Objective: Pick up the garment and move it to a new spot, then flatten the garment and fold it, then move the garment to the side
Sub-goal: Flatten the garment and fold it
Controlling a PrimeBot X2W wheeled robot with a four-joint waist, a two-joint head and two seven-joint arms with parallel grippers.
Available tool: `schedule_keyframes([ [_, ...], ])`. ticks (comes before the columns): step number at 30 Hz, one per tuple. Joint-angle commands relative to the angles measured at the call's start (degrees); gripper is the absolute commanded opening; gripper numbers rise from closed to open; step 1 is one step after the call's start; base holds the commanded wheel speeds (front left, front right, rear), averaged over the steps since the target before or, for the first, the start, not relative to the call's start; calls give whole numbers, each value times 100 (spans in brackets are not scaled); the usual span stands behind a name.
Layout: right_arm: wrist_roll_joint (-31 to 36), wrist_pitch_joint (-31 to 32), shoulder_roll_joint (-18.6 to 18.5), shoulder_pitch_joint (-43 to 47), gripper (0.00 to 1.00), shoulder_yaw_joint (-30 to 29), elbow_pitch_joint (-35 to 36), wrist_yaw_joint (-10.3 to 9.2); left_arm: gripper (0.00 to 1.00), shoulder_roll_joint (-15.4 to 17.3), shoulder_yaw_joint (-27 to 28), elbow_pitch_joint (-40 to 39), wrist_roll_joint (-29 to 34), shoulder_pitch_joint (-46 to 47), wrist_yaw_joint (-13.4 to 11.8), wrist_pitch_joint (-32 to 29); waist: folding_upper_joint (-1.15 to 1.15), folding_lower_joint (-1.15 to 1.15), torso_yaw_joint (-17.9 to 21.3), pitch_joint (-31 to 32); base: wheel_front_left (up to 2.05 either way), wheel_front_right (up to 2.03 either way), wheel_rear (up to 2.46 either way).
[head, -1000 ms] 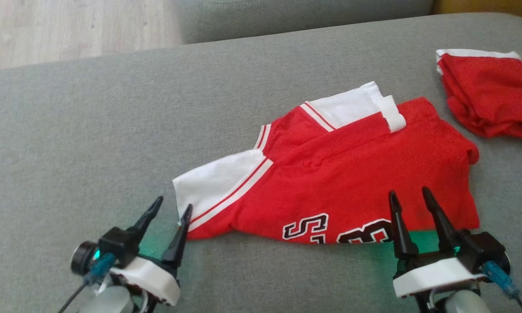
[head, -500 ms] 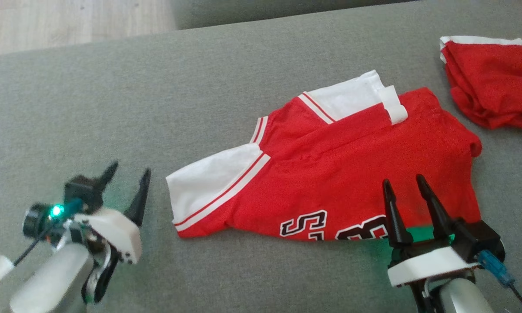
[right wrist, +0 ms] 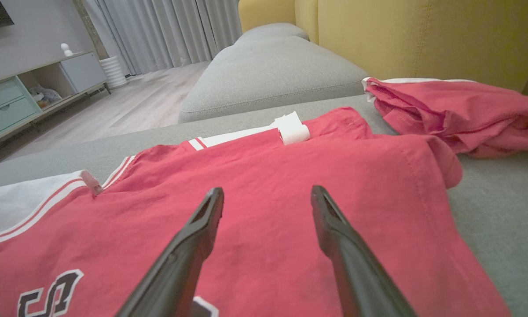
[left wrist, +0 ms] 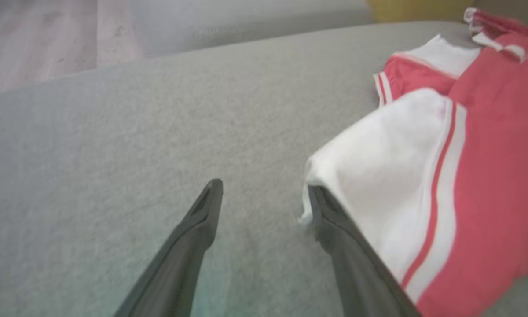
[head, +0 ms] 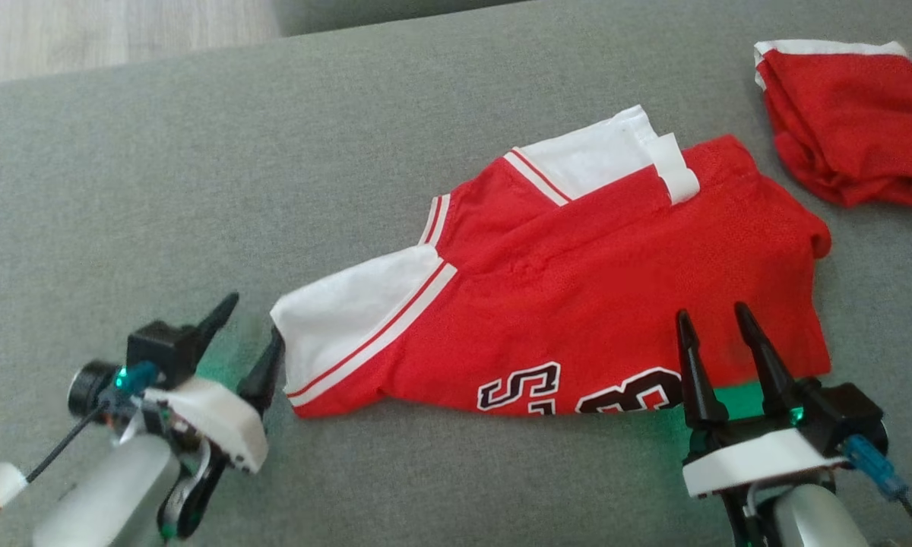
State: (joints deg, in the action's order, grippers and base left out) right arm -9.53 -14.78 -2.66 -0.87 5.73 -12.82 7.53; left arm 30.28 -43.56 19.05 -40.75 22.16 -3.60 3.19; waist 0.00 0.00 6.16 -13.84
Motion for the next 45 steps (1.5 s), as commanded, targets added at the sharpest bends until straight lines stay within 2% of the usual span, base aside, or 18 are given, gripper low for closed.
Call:
schedule_keyframes([
  [1,-32,-22,-21,-206,100,141,177,-4,100,131,298,-130,92,383,-41,131,0,0,20,-43,0,0,0],
  [6,-61,-22,-21,-263,100,136,197,-4,100,40,490,94,381,805,-242,748,0,0,55,-215,0,0,0],
  [11,-77,-22,-21,-321,100,129,215,-4,100,88,692,300,466,1138,-243,988,0,0,60,-348,0,0,0],
  [14,-91,-22,-21,-339,100,123,212,-4,100,136,824,393,328,1270,-154,973,0,0,31,-387,0,0,0],
  [17,-101,-22,-21,-349,100,136,192,-4,100,189,809,448,62,1391,174,580,0,0,-10,-396,0,0,0],
  [20,-102,-22,-21,-371,100,159,170,-4,100,304,640,465,-200,1488,585,-157,0,0,-26,-373,0,0,0],
  [24,-121,-22,-21,-404,100,211,158,-4,100,546,364,378,-233,1545,822,-843,0,0,9,-352,0,0,0],
  [27,-156,-22,-21,-405,100,239,177,-4,100,625,245,308,-261,1484,875,-1063,0,0,58,-374,0,0,0],
  [37,-201,-22,-21,-412,100,223,203,-4,100,696,116,-11,-515,1065,918,-1259,0,0,190,-508,0,0,0],
  [45,-162,-22,-21,-409,100,168,220,-4,100,815,69,-281,-472,765,711,-1211,0,0,151,-554,0,0,0],
])
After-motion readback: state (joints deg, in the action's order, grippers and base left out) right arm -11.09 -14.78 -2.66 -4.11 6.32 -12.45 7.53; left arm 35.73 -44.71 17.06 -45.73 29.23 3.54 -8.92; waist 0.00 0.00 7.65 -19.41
